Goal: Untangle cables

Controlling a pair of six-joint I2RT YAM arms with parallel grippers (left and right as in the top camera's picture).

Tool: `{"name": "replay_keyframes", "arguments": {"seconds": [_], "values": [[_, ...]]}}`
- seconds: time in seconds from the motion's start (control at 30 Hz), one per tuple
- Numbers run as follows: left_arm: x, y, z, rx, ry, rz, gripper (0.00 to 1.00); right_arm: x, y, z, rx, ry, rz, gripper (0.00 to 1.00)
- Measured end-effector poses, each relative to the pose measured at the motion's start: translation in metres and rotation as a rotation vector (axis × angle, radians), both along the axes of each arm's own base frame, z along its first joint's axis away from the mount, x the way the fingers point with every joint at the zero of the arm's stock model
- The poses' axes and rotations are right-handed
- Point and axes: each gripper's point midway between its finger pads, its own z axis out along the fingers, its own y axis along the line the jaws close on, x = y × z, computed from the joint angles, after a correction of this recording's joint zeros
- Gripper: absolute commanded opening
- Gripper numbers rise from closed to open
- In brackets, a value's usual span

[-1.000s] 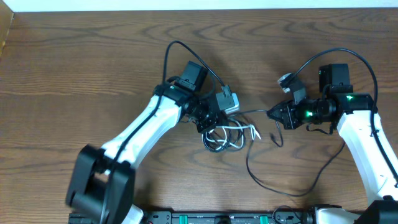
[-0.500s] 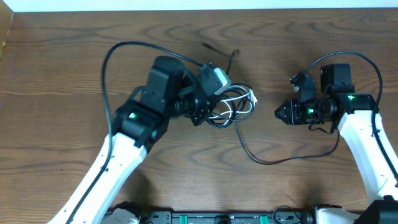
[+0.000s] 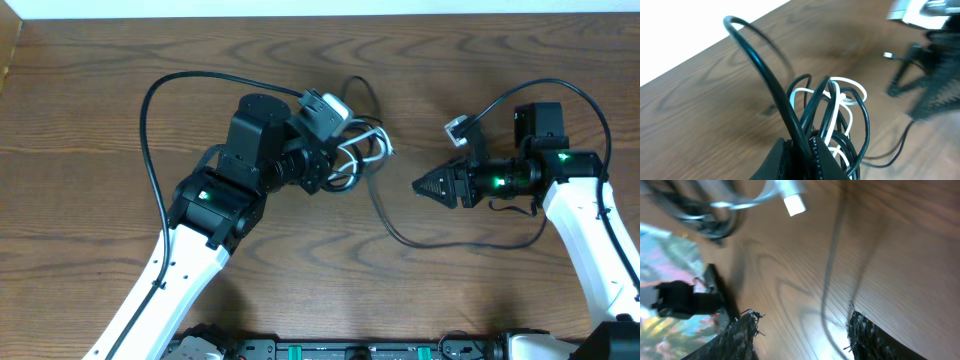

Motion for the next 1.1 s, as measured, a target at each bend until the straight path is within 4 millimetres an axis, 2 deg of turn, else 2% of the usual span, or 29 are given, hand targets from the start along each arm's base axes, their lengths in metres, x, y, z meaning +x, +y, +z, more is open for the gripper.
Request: {"name": "replay_keyframes", "arguments": {"seconds": [0.13,0.2,0.27,0.53,0.8,0.83,0.87,0.97,1.1], "values": [[0.005,0.007,-0.001,0.003,0.008,0.063,0.07,-0.002,0.012,0.013,0.075,-0.054,0.059,0.51],[0.005,0.006,-0.001,-0.005,0.014,0.063,0.07,0.0,0.017,0.022,0.119,-0.096,0.085,0.43],[0.002,0.002,0.0,-0.021,0.024,0.041,0.07,0.003,0.019,0.027,0.145,-0.123,0.092,0.41],[-0.012,-0.013,0.003,-0.075,0.052,-0.067,0.08,0.016,0.026,0.044,0.217,-0.149,0.074,0.4],[-0.028,-0.028,0.008,-0.125,0.07,-0.187,0.08,0.017,0.048,0.055,0.244,-0.203,0.127,0.39],[-0.029,-0.029,0.008,-0.129,0.073,-0.194,0.07,0.018,0.05,0.056,0.243,-0.204,0.127,0.33],[-0.03,-0.029,0.008,-0.13,0.074,-0.199,0.08,0.019,0.051,0.056,0.239,-0.207,0.125,0.23],[-0.03,-0.03,0.008,-0.132,0.075,-0.203,0.07,0.019,0.052,0.054,0.233,-0.189,0.114,0.06],[-0.027,-0.027,0.007,-0.113,0.063,-0.184,0.08,0.019,0.052,0.053,0.232,-0.173,0.106,0.04]]}}
